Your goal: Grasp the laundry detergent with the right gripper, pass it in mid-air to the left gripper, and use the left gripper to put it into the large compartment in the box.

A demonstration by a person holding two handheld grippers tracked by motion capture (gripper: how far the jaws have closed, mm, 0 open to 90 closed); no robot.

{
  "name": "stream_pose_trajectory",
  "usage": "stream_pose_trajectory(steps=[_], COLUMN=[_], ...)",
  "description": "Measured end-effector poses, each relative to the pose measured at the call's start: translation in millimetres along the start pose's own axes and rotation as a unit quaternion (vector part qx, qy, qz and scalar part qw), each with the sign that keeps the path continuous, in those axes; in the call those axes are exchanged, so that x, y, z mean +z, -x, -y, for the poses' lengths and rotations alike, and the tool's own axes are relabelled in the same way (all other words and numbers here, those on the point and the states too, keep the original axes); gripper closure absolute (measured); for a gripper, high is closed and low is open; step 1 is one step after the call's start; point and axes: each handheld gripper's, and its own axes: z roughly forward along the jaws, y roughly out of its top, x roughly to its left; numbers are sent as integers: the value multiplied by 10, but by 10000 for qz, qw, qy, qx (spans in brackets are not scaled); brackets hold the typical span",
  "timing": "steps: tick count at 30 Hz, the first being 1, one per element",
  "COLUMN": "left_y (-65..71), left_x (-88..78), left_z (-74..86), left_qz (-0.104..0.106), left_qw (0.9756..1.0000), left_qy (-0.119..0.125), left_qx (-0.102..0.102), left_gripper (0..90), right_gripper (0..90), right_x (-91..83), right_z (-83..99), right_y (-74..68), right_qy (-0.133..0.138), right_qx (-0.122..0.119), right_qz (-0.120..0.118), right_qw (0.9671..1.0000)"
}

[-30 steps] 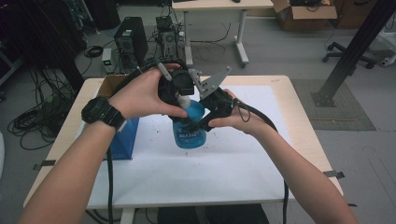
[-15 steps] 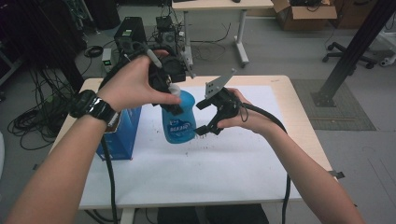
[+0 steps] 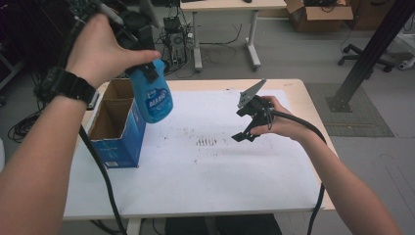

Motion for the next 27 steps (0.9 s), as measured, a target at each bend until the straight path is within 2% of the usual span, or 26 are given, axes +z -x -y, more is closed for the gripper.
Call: stream_pose_trajectory(steps=[1, 2, 3, 4, 6, 8, 9, 11, 12, 13, 18, 22, 27], left_y=[-60, -176, -235, -235, -353, -431, -481, -553, -627, -627, -771, -822, -862], left_x=[-33, -84, -103, -103, -128, -135, -137, -134, -123, -123, -63, 26, 169], left_z=[20, 69, 97, 97, 159, 204, 237, 284, 338, 338, 469, 529, 582], left_qz=[-72, -191, -243, -243, -379, -491, -578, -668, -724, -724, -712, -702, -703], left_qw=[9998, 9977, 9959, 9959, 9907, 9867, 9833, 9791, 9746, 9746, 9659, 9625, 9596], left_qy=[-37, -85, -114, -114, -181, -244, -258, -324, -370, -370, -354, -395, -482], left_qx=[-192, -651, -867, -867, -1290, -1529, -1704, -1894, -2085, -2085, -2463, -2591, -2681], left_gripper=[382, 382, 382, 382, 382, 382, 382, 382, 382, 382, 382, 382, 382], right_gripper=[34, 34, 34, 34, 34, 35, 35, 35, 35, 35, 35, 35, 34], right_x=[-22, -71, -94, -94, -139, -180, -219, -243, -255, -255, -311, -340, -340], right_z=[41, 119, 156, 156, 222, 281, 334, 370, 390, 390, 473, 517, 544], right_y=[23, 62, 82, 82, 116, 142, 163, 177, 184, 184, 208, 212, 214], right_qy=[-39, -76, -97, -97, -124, -135, -149, -165, -166, -166, -216, -253, -278], right_qx=[44, 131, 163, 163, 235, 298, 330, 368, 368, 368, 404, 394, 393], right_qz=[30, 93, 120, 120, 187, 218, 273, 300, 308, 308, 320, 345, 356], right_qw=[10000, 9998, 9997, 9997, 9995, 9992, 9990, 9987, 9987, 9987, 9984, 9983, 9982])
